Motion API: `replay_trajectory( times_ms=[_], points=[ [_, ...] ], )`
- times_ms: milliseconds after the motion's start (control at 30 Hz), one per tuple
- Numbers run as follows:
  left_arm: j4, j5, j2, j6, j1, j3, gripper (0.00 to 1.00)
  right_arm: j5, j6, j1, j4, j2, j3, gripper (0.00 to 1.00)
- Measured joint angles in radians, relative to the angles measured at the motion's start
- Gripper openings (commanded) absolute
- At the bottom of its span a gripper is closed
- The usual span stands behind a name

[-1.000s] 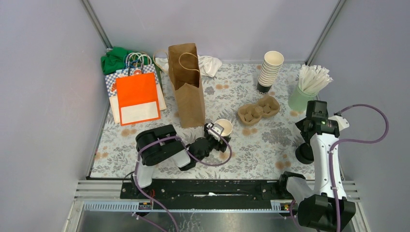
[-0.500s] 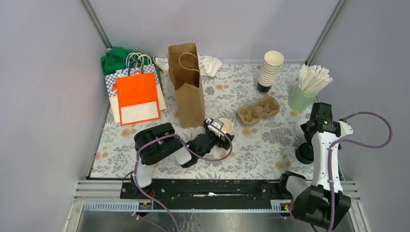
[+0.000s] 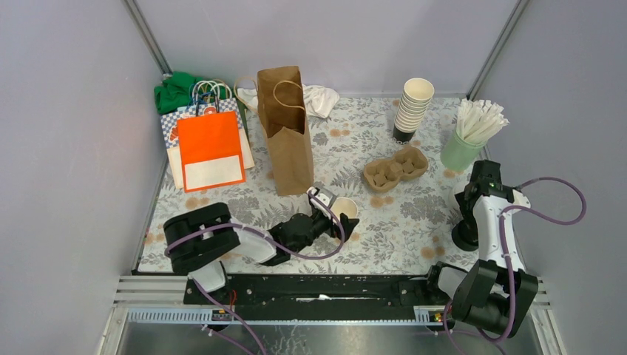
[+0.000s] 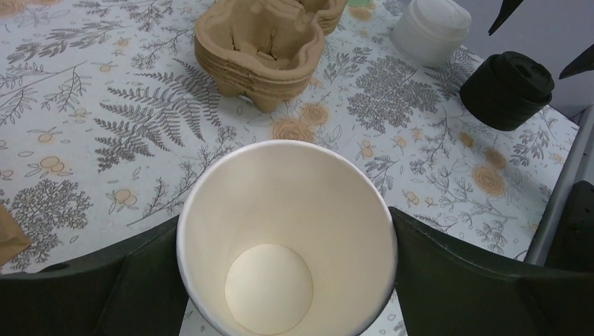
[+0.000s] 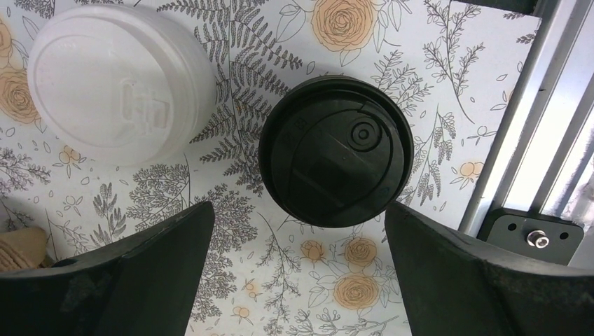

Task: Pack the takeout coffee
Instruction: Pick up the coffee cup from the center of the board.

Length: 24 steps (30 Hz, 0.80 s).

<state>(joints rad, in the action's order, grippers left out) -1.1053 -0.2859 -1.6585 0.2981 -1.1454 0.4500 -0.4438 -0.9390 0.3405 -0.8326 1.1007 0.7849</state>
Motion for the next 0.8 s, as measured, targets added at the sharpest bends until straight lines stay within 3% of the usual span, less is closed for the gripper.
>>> replay_trajectory(
  times_ms=[300,533,800],
  points=[
    [0.121,-0.018,0.100,0.010,-0.006,-0.027,0.99,-0.030,-0.015,0.000,0.041,0.002,-0.029,1.00],
    [0.104,-0.021,0.060,-0.011,-0.006,-0.021,0.99,-0.030,-0.019,0.001,0.063,0.002,-0.080,1.00],
    [0.248,-0.049,0.060,-0.044,-0.006,0.090,0.99,-0.035,-0.019,0.001,0.076,-0.008,-0.091,1.00]
  ],
)
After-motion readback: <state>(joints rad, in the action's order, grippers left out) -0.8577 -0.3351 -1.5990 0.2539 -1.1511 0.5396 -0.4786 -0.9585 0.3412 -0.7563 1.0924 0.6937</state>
